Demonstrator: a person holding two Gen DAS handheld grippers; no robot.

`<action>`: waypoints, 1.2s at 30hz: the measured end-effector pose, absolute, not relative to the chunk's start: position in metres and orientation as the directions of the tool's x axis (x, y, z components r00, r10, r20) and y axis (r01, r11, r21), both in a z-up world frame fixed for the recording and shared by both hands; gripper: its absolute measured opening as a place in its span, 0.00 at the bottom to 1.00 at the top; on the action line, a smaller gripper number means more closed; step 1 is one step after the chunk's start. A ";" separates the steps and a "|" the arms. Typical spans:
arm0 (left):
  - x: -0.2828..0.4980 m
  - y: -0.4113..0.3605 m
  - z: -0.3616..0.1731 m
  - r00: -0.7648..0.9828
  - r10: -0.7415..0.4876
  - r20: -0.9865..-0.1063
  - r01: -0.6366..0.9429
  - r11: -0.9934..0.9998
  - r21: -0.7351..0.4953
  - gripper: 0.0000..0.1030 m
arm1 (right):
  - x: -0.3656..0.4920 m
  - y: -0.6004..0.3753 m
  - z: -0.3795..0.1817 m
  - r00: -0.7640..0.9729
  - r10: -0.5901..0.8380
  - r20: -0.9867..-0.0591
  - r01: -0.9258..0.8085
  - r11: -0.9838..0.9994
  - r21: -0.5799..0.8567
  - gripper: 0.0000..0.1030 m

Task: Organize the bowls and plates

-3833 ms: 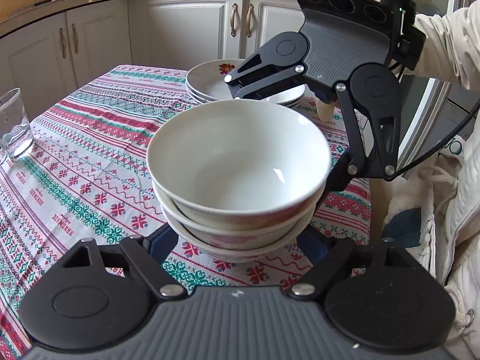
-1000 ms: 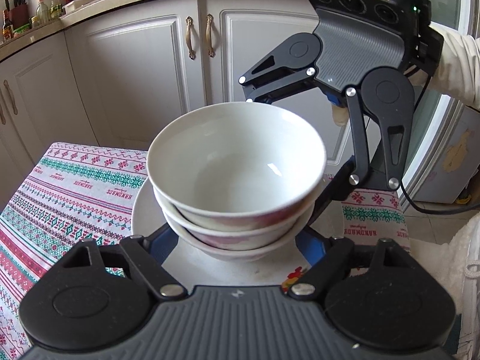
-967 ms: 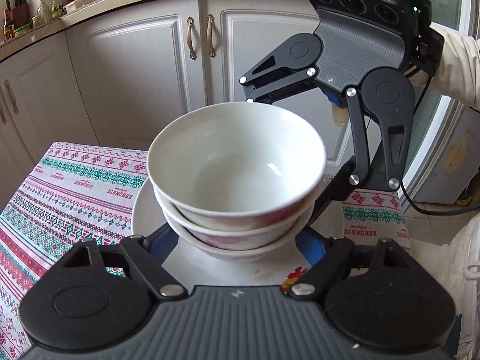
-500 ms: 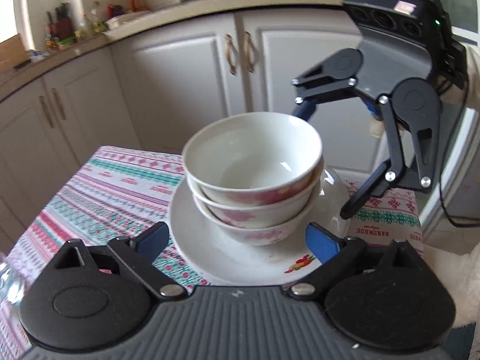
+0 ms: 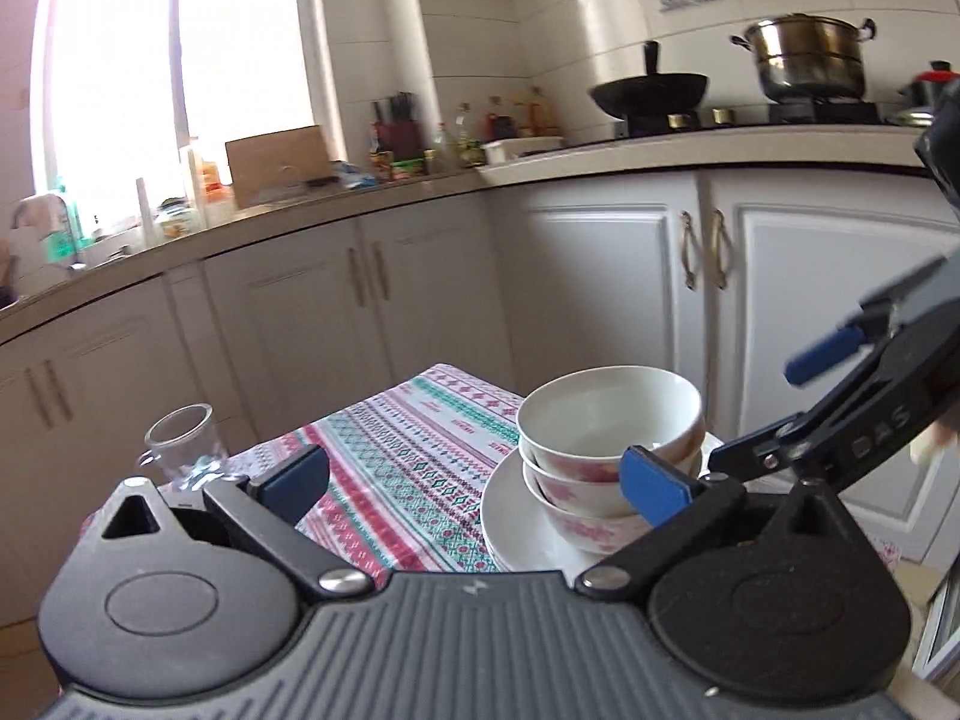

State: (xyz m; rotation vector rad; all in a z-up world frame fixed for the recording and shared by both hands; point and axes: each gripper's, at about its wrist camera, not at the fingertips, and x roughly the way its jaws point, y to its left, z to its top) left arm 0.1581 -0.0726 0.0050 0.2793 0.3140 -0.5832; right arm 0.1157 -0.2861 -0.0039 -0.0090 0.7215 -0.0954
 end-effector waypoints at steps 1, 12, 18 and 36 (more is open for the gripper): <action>0.154 -0.071 0.007 0.788 -0.483 -0.382 0.570 0.806 0.156 0.99 | 0.114 -0.284 -0.004 0.740 -0.113 -0.663 0.129 0.991 -0.025 1.00; 0.122 -0.052 0.021 0.799 -0.309 -0.516 0.393 0.917 0.060 0.99 | 0.063 -0.241 0.009 0.743 -0.232 -0.628 0.249 0.966 -0.063 1.00; 0.109 -0.047 0.019 0.795 -0.282 -0.537 0.358 0.933 0.040 0.99 | 0.044 -0.232 0.018 0.765 -0.256 -0.592 0.264 0.962 -0.075 1.00; 0.100 -0.046 0.020 0.795 -0.257 -0.549 0.329 0.944 0.035 0.99 | 0.036 -0.224 0.019 0.772 -0.283 -0.569 0.275 0.956 -0.102 1.00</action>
